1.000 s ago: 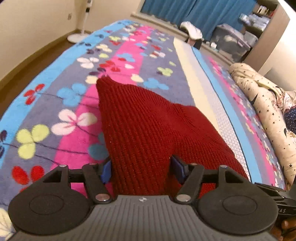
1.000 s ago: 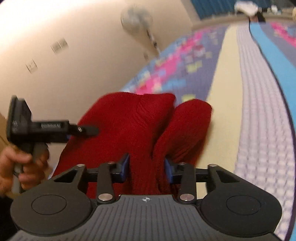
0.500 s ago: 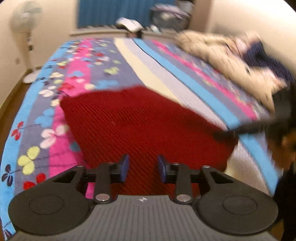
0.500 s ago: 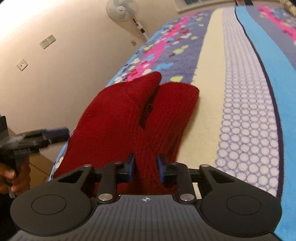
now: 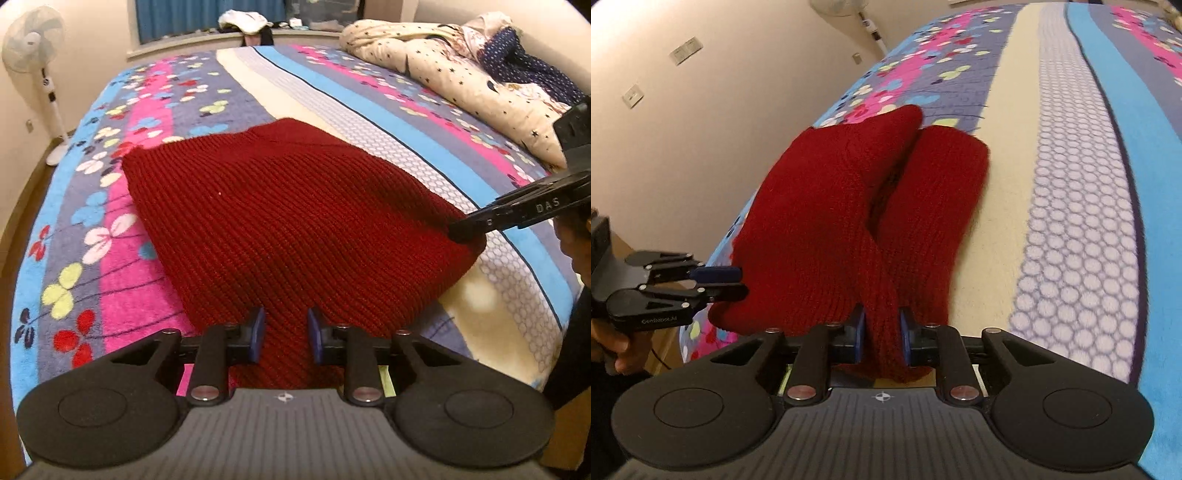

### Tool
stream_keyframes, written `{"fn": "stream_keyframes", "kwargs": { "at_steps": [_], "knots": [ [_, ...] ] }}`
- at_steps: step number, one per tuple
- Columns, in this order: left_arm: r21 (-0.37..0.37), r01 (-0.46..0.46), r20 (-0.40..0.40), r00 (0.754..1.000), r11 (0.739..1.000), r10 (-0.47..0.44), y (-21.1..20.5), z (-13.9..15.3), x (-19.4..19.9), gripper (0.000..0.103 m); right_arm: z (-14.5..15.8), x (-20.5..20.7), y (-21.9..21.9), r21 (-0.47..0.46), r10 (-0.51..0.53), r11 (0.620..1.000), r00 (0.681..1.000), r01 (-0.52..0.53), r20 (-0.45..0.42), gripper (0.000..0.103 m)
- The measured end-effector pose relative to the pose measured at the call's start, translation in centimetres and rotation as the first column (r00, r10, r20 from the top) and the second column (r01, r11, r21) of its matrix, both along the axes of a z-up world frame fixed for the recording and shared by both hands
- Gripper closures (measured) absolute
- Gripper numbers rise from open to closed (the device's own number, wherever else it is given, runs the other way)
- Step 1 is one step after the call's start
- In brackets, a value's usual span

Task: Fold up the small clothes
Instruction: 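Open the right gripper and pull it back from the folded sweater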

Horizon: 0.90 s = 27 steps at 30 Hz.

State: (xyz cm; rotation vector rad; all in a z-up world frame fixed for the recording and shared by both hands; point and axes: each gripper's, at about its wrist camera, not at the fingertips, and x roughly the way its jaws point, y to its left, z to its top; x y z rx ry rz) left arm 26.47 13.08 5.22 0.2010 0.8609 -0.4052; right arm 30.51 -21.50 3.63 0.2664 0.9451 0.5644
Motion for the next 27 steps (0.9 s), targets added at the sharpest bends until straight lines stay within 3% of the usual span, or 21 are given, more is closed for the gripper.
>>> {"fn": "stream_keyframes", "kwargs": {
  "at_steps": [1, 4, 6, 10, 13, 20, 27],
  "knots": [
    [0.000, -0.017, 0.007, 1.000, 1.000, 0.017, -0.2, 0.2, 0.0, 0.071, 0.3, -0.2, -0.1, -0.008, -0.007, 1.000, 1.000, 0.007, 0.018, 0.064],
    [-0.024, -0.098, 0.024, 0.995, 0.995, 0.099, -0.5, 1.0, -0.2, 0.055, 1.9, -1.4, -0.5, -0.041, -0.007, 0.999, 0.993, 0.012, 0.118, 0.063],
    [-0.047, -0.141, 0.053, 0.988, 0.989, 0.143, -0.8, 1.9, -0.6, 0.050, 2.6, -2.3, -0.4, -0.051, -0.007, 0.999, 0.984, 0.017, 0.177, 0.058],
    [-0.061, -0.243, 0.111, 0.962, 0.968, 0.249, -1.6, 3.7, -2.0, 0.028, 4.0, -4.4, -0.5, -0.093, -0.087, 0.989, 0.957, 0.116, 0.276, 0.041],
    [-0.066, -0.307, 0.130, 0.941, 0.950, 0.313, -2.4, 4.8, -3.4, 0.017, 4.9, -6.6, -0.3, -0.102, -0.108, 0.983, 0.938, 0.150, 0.329, 0.032],
    [-0.109, -0.386, 0.198, 0.895, 0.916, 0.401, -4.1, 6.5, -9.4, 0.011, 6.2, -11.8, 0.8, -0.109, -0.146, 0.971, 0.891, 0.212, 0.429, 0.007],
    [-0.083, -0.428, 0.241, 0.868, 0.900, 0.435, -6.6, 4.6, -14.8, 0.006, 4.9, -15.0, 2.0, -0.114, -0.178, 0.962, 0.888, 0.247, 0.424, 0.006]
  ]
}}
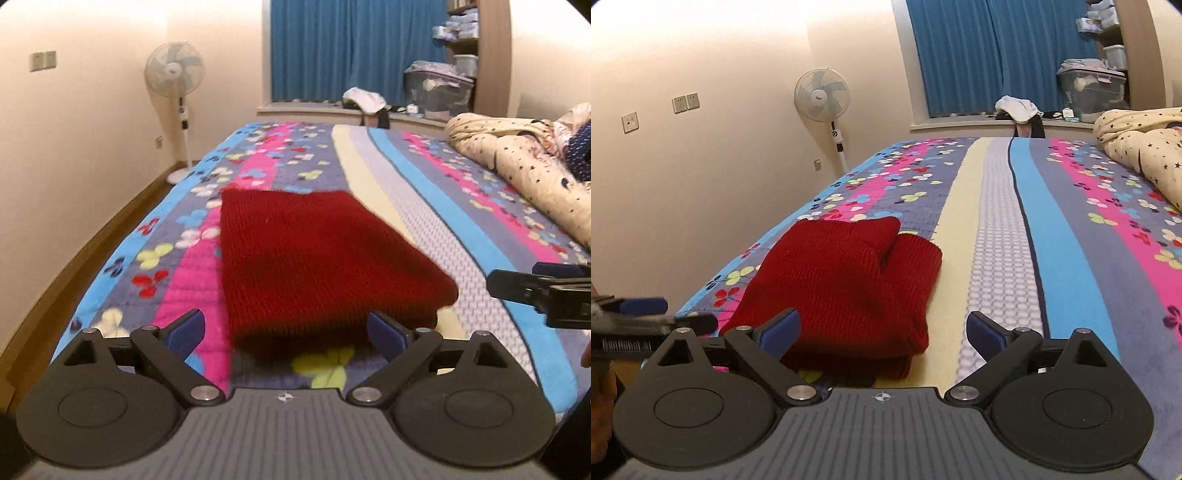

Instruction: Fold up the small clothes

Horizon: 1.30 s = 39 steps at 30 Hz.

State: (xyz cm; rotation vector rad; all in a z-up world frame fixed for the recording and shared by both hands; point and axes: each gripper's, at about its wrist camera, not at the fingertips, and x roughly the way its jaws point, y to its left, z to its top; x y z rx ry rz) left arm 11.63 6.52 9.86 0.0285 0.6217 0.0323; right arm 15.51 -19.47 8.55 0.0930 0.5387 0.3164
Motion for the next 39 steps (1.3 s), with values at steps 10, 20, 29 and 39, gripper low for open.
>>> {"fn": "stream_keyframes", "kwargs": {
  "at_steps": [10, 20, 29, 39],
  "knots": [
    [-0.055, -0.089, -0.114, 0.990, 0.995, 0.083, 1.2, -1.8, 1.5, 0.006, -1.4, 1.5, 1.7, -0.046, -0.007, 0.999, 0.999, 0.005, -0.041, 0.006],
    [-0.062, -0.088, -0.108, 0.991, 0.994, 0.081, 1.4, -1.8, 1.5, 0.001, -1.7, 1.4, 3.0, -0.065, 0.030, 0.997, 0.999, -0.033, -0.044, 0.006],
    [-0.055, -0.084, -0.112, 0.991, 0.995, 0.078, 1.2, -1.8, 1.6, 0.001, -1.8, 1.3, 3.5, -0.068, 0.061, 0.996, 0.997, -0.065, -0.054, 0.006],
    [-0.065, -0.088, -0.106, 0.991, 0.994, 0.081, 1.2, -1.6, 1.6, 0.001, -1.6, 0.9, 4.1, -0.093, 0.102, 0.990, 0.994, -0.105, -0.031, 0.006]
  ]
}}
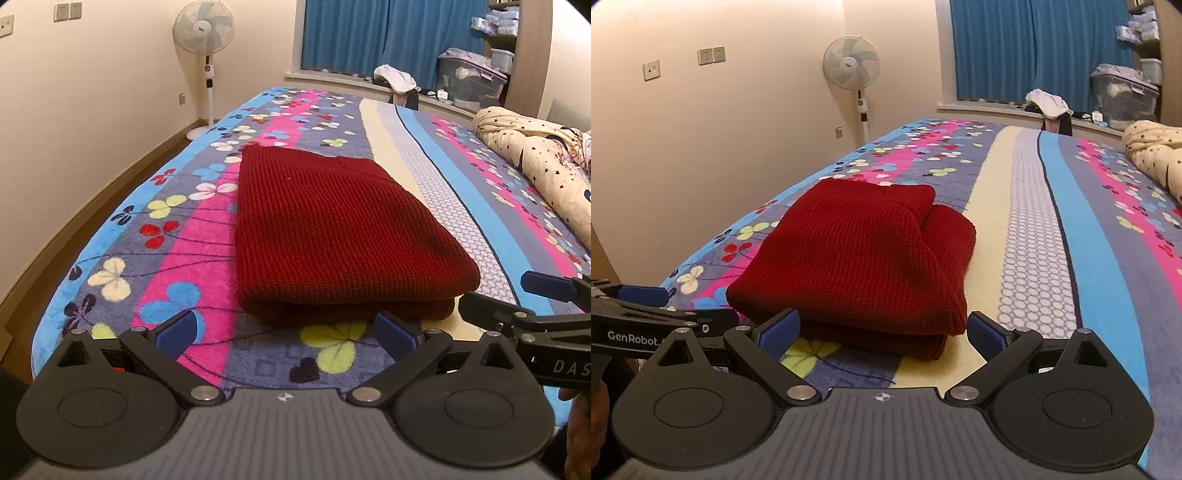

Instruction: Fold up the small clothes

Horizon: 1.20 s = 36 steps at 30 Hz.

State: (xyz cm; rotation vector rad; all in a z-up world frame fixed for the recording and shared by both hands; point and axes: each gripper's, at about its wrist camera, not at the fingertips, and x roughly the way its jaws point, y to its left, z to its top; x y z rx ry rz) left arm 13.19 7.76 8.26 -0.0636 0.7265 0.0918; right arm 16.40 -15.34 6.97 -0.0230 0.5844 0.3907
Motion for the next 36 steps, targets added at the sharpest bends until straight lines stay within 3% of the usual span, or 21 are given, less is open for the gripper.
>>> {"fn": "stream_keyframes", "kwargs": {
  "at_steps": [36],
  "knots": [
    [-0.004, 0.014, 0.009, 1.000, 1.000, -0.014, -0.15, 0.09, -0.05, 0.001, 0.03, -0.34, 0.45, -0.012, 0.017, 1.000, 1.000, -0.016, 0.024, 0.006]
  ]
}}
